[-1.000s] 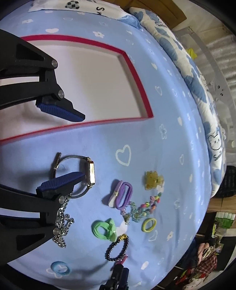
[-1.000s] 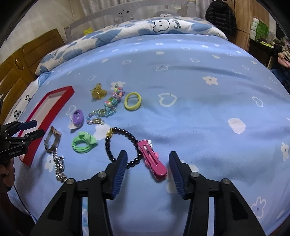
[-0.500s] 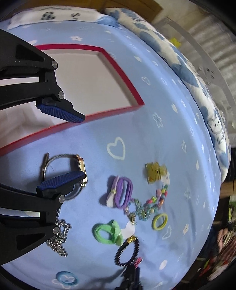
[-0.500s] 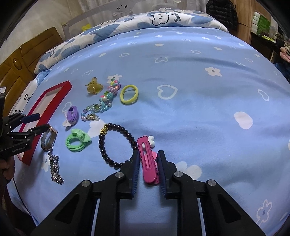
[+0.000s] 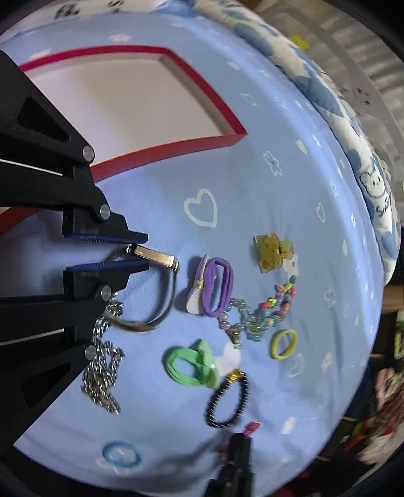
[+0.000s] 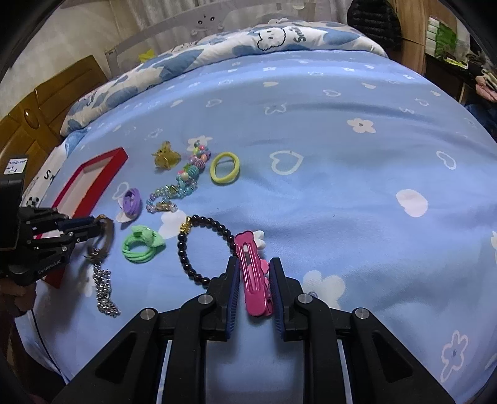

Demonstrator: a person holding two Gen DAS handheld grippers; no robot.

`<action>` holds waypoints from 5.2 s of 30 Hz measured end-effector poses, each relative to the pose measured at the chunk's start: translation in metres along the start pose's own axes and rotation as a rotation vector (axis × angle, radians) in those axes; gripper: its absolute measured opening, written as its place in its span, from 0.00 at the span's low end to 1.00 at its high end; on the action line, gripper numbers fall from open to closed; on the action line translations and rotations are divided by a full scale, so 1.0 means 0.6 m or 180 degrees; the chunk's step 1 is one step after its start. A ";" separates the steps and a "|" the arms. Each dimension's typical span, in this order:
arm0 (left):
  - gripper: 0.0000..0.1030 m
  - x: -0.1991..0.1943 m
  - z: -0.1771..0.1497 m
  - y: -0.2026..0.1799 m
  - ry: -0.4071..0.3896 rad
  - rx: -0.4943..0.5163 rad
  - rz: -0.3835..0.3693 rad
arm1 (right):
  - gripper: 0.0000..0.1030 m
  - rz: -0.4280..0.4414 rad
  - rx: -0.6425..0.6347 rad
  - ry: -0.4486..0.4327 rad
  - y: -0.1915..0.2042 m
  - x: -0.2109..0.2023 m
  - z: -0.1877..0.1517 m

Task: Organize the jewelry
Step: 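Close the left tool on the gold watch case, then carry the watch into the red tray with left tool while right tool drops the pink clip, then lift both open tools away from the tray toward the jewelry, then grasp the yellow claw clip with left tool while right tool grasps the yellow hair tie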

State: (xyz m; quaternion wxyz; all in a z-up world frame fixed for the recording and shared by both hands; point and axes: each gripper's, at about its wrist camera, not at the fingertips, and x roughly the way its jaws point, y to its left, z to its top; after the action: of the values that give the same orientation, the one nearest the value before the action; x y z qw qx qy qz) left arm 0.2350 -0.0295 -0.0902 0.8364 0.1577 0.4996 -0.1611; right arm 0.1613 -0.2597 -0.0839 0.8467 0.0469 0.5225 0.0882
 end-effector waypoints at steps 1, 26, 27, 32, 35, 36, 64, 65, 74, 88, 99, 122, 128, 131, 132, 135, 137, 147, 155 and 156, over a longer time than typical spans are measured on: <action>0.07 -0.005 -0.002 0.005 -0.0021 -0.0067 -0.0034 | 0.18 0.0014 0.0009 -0.0024 0.001 -0.004 0.000; 0.06 -0.139 -0.141 0.165 -0.0430 -0.1539 0.0063 | 0.18 0.0827 -0.0454 -0.0167 0.232 -0.006 0.051; 0.06 -0.140 -0.142 0.171 -0.0428 -0.1570 0.0087 | 0.18 0.0871 -0.0494 -0.0172 0.250 -0.002 0.057; 0.06 -0.141 -0.152 0.211 -0.0416 -0.1734 0.0240 | 0.18 0.1046 -0.0635 -0.0164 0.319 0.022 0.081; 0.06 -0.135 -0.157 0.235 -0.0391 -0.1826 0.0331 | 0.18 0.1144 -0.0695 -0.0145 0.359 0.041 0.095; 0.06 -0.131 -0.155 0.240 -0.0381 -0.1843 0.0347 | 0.18 0.1165 -0.0727 -0.0143 0.375 0.049 0.100; 0.08 -0.005 -0.121 0.304 -0.0018 -0.1960 0.0658 | 0.19 0.0940 -0.1101 0.0426 0.498 0.238 0.130; 0.08 -0.005 -0.120 0.302 -0.0012 -0.1948 0.0672 | 0.19 0.0937 -0.1119 0.0430 0.500 0.238 0.129; 0.19 -0.015 -0.119 0.290 0.0000 -0.1882 0.0762 | 0.28 0.0984 -0.1076 0.0424 0.500 0.235 0.132; 0.63 -0.104 -0.159 0.259 -0.0386 -0.2243 0.0582 | 0.50 0.1185 -0.0644 0.0001 0.417 0.118 0.132; 0.66 -0.166 -0.180 0.195 -0.0680 -0.2330 0.0341 | 0.52 0.0928 -0.0343 -0.0161 0.294 0.048 0.093; 0.69 -0.139 -0.066 0.093 -0.0597 -0.1717 -0.0001 | 0.52 0.0308 0.0258 -0.0449 0.081 -0.002 0.064; 0.69 -0.100 -0.011 0.079 -0.0558 -0.1609 -0.0030 | 0.52 0.0289 0.0306 -0.0408 0.055 0.017 0.075; 0.70 -0.071 0.021 0.073 -0.0529 -0.1526 -0.0103 | 0.51 0.0260 0.0285 -0.0398 0.047 0.026 0.086; 0.70 -0.061 0.028 0.070 -0.0515 -0.1508 -0.0105 | 0.51 0.0254 0.0279 -0.0396 0.045 0.030 0.091; 0.70 -0.024 0.061 0.064 -0.0447 -0.1437 -0.0158 | 0.46 0.0249 0.0245 -0.0377 0.040 0.043 0.104; 0.70 0.000 0.081 0.060 -0.0412 -0.1406 -0.0192 | 0.42 0.0253 0.0215 -0.0343 0.038 0.055 0.112; 0.69 0.120 0.164 0.058 -0.0252 -0.1340 -0.0321 | 0.34 0.0258 0.0137 -0.0125 0.036 0.115 0.128; 0.35 0.181 0.184 0.057 -0.0170 -0.1346 -0.0363 | 0.07 0.0242 0.0164 -0.0015 0.026 0.139 0.125; 0.35 0.178 0.185 0.055 -0.0185 -0.1329 -0.0342 | 0.05 0.0238 0.0169 -0.0016 0.026 0.140 0.125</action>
State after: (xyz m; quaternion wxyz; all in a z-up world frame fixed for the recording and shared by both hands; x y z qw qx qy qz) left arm 0.3842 -0.0589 -0.1317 0.8552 -0.0504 0.5055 -0.1029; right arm 0.2633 -0.2266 -0.1210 0.8426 0.0890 0.5205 0.1058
